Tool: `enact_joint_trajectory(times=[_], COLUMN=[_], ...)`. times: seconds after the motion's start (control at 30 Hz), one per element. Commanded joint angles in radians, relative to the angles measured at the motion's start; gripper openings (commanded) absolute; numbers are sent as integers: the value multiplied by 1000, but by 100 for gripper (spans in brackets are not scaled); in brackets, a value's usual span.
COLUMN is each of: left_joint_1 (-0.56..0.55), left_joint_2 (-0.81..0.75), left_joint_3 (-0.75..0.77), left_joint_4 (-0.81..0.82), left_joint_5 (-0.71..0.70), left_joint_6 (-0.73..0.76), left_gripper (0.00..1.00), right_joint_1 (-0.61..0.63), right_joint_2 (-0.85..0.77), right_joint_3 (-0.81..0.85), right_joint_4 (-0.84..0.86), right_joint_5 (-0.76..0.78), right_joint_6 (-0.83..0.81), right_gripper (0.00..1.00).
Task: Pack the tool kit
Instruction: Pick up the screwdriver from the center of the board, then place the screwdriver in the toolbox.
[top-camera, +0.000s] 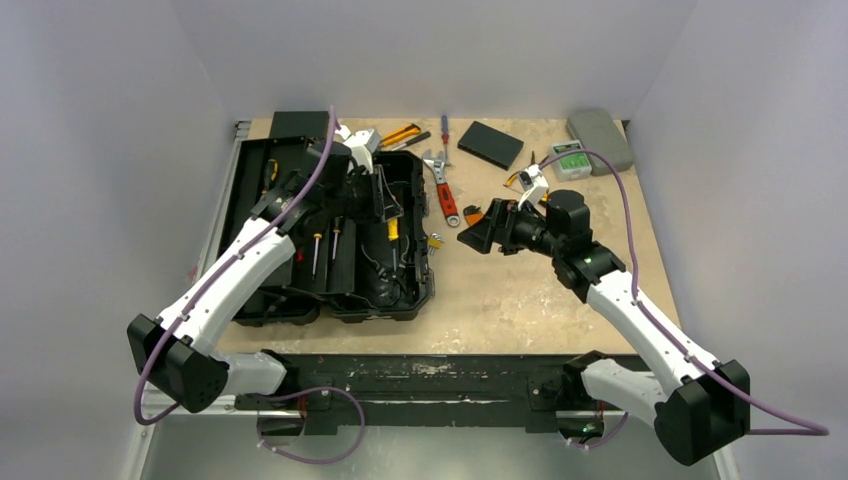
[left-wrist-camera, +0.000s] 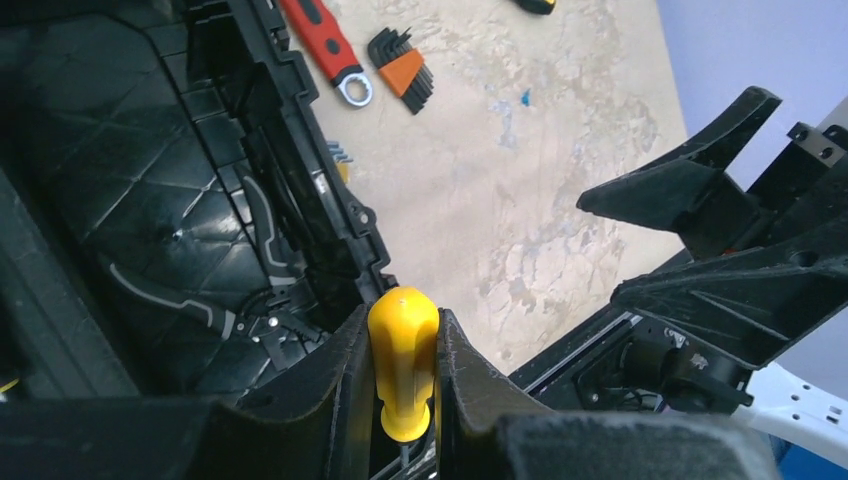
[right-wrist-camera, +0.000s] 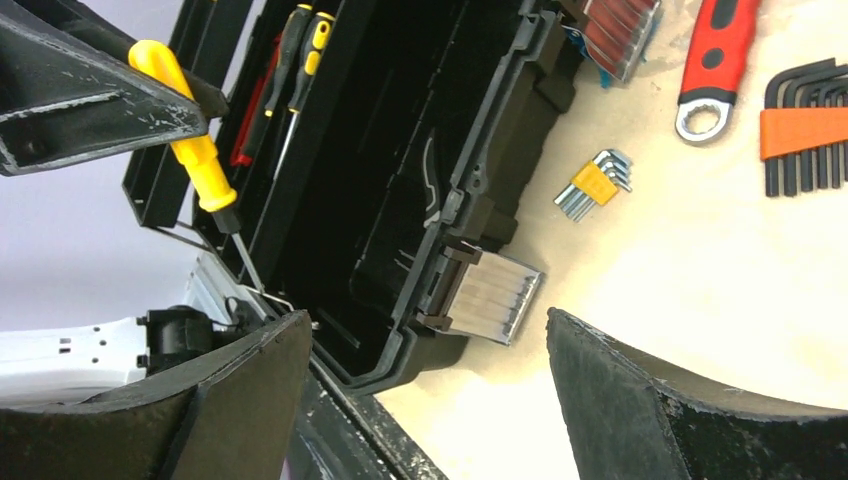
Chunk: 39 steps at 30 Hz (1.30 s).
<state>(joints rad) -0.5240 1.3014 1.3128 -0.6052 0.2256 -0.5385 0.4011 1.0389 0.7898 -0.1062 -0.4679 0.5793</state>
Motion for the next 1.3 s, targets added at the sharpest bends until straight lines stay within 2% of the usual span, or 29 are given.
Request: enact_joint_trajectory(times=[0.0,0.77,1.0,1.27], left_joint_1=[6,26,28,27], left_joint_2=[-5,254,329,428], left_joint_3=[38,76,89,130], left_joint_4=[-19,-15,-10,-19], left_joint_5=[-24,-30,-39,-29], left_joint_6=[39,71,78,83], left_gripper=[0,0,0,0], right_joint_1=[4,4,1,2], right_joint_2=[-24,-16,6,-18], right_joint_3=[-10,-45,-31,-63], right_joint_4=[-13,-38,-110,-127], right_joint_5=[51,120,252,310], right_joint_6=[-44,-60,-51,-45], right_gripper=[86,84,83,82])
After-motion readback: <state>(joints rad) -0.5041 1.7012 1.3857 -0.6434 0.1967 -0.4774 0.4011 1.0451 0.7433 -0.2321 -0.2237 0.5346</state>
